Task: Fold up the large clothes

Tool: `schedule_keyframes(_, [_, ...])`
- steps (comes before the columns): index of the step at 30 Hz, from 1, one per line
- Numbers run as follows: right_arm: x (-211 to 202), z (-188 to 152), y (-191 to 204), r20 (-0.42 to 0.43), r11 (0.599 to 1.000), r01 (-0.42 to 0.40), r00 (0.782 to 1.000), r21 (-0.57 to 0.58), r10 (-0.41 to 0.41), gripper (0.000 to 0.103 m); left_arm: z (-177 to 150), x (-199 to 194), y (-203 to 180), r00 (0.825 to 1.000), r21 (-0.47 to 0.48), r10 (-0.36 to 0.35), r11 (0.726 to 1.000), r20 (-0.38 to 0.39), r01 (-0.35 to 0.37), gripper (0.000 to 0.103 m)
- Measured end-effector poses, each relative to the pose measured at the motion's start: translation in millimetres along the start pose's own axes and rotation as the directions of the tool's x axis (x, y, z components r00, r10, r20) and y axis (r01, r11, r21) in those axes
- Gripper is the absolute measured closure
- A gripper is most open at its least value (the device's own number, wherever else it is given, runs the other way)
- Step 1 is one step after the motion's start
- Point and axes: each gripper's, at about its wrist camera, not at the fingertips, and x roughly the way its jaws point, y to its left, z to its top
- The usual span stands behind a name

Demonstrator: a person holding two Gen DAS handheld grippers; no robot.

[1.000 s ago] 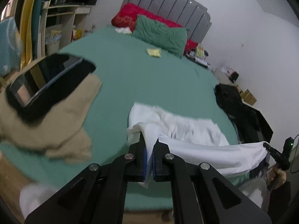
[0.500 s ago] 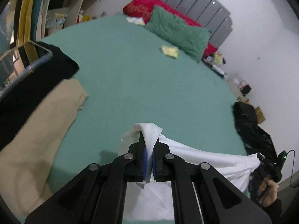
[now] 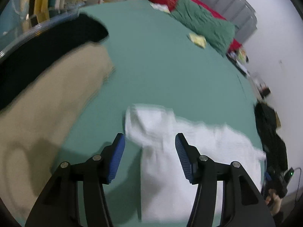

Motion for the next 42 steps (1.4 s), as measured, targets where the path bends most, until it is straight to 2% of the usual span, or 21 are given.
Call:
schedule_keyframes(2, [-1, -25, 1, -0.052, 1.0, -0.012, 0.999, -0.009, 0.011, 0.036, -31, 2, -4, 0.998, 0.037, 0.001, 0.999, -0.063, 0.001, 0.045])
schedule_keyframes(4, [8, -50, 5, -0.133, 0.999, -0.026, 0.991, -0.023, 0.023, 0.037, -52, 9, -9, 0.993, 0.067, -0.001, 0.998, -0.119, 0.009, 0.045])
schedule_keyframes(5, [10, -60, 9, -0.144, 0.999, -0.029, 0.989, -0.044, 0.022, 0.038, -61, 14, -13, 0.99, 0.082, 0.002, 0.997, -0.139, 0.009, 0.045])
schedule_keyframes(6, [8, -66, 15, -0.129, 0.997, -0.021, 0.992, -0.08, 0.01, 0.058, -68, 12, -19, 0.993, 0.125, 0.019, 0.992, -0.119, -0.004, 0.045])
schedule_keyframes(7, [9, -71, 19, -0.151, 0.994, -0.022, 0.989, -0.107, 0.005, 0.088, -70, 9, -22, 0.995, 0.153, 0.026, 0.988, -0.101, -0.01, 0.048])
schedule_keyframes(8, [9, -74, 20, -0.171, 0.994, -0.038, 0.985, -0.106, 0.02, 0.09, -72, 10, -25, 0.994, 0.161, 0.013, 0.987, -0.112, 0.005, 0.058])
schedule_keyframes(9, [7, -76, 19, -0.171, 0.994, -0.046, 0.985, -0.097, 0.029, 0.091, -73, 9, -25, 0.992, 0.152, -0.006, 0.988, -0.128, 0.025, 0.098])
schedule_keyframes(10, [2, -78, 19, -0.177, 0.994, -0.045, 0.984, -0.1, 0.026, 0.091, -74, 9, -24, 0.989, 0.144, -0.014, 0.989, -0.145, 0.035, 0.097])
schedule_keyframes(13, [-19, -78, 21, -0.169, 0.993, -0.044, 0.985, -0.11, 0.025, 0.092, -81, -14, -23, 0.993, 0.152, -0.009, 0.988, -0.116, 0.027, 0.097])
schedule_keyframes(19, [-57, -100, 19, -0.169, 0.991, -0.009, 0.985, -0.133, -0.014, 0.092, -117, -59, -19, 0.991, 0.16, -0.009, 0.987, -0.132, 0.03, 0.097])
schedule_keyframes(22, [-73, -115, 13, -0.18, 0.995, -0.003, 0.984, -0.099, -0.015, 0.092, -137, -72, -12, 0.984, 0.149, -0.005, 0.988, -0.177, 0.032, 0.097])
schedule_keyframes(24, [-78, -122, 12, -0.196, 0.996, 0.008, 0.98, -0.084, -0.024, 0.091, -148, -73, -11, 0.973, 0.157, 0.02, 0.987, -0.228, 0.017, 0.094])
schedule_keyframes(26, [-78, -124, 11, -0.204, 0.997, 0.034, 0.978, -0.074, -0.048, 0.086, -150, -72, -13, 0.968, 0.166, 0.049, 0.986, -0.245, -0.007, 0.09])
schedule_keyframes(28, [-78, -122, 12, -0.19, 0.992, 0.096, 0.976, -0.08, -0.11, 0.072, -145, -77, -17, 0.972, 0.17, 0.067, 0.985, -0.223, -0.029, 0.079])
schedule_keyframes(30, [-87, -116, 15, -0.128, 0.981, 0.171, 0.975, -0.09, -0.182, 0.059, -137, -92, -22, 0.982, 0.19, 0.087, 0.98, -0.165, -0.055, 0.071])
schedule_keyframes(33, [-98, -104, 29, -0.003, 0.969, 0.211, 0.977, -0.125, -0.214, 0.04, -120, -104, -40, 0.995, 0.228, 0.051, 0.973, -0.089, -0.029, 0.067])
schedule_keyframes(34, [-97, -100, 36, 0.024, 0.965, 0.217, 0.976, -0.15, -0.216, 0.038, -114, -101, -49, 0.996, 0.254, 0.037, 0.967, -0.08, -0.016, 0.065])
schedule_keyframes(36, [-86, -93, 50, 0.034, 0.954, 0.192, 0.981, -0.232, -0.189, 0.038, -108, -88, -61, 0.995, 0.28, 0.028, 0.96, -0.099, 0.001, 0.065])
schedule_keyframes(38, [-63, -89, 67, -0.015, 0.941, 0.141, 0.988, -0.309, -0.153, 0.038, -101, -69, -60, 0.988, 0.286, 0.01, 0.957, -0.153, 0.035, 0.065])
schedule_keyframes(40, [-40, -86, 79, -0.067, 0.94, 0.068, 0.993, -0.334, -0.096, 0.038, -101, -40, -64, 0.976, 0.292, 0.053, 0.956, -0.21, 0.011, 0.065])
schedule_keyframes(42, [-19, -83, 87, -0.115, 0.94, 0.018, 0.992, -0.34, -0.06, 0.038, -96, -20, -65, 0.968, 0.293, 0.061, 0.956, -0.244, 0.013, 0.065])
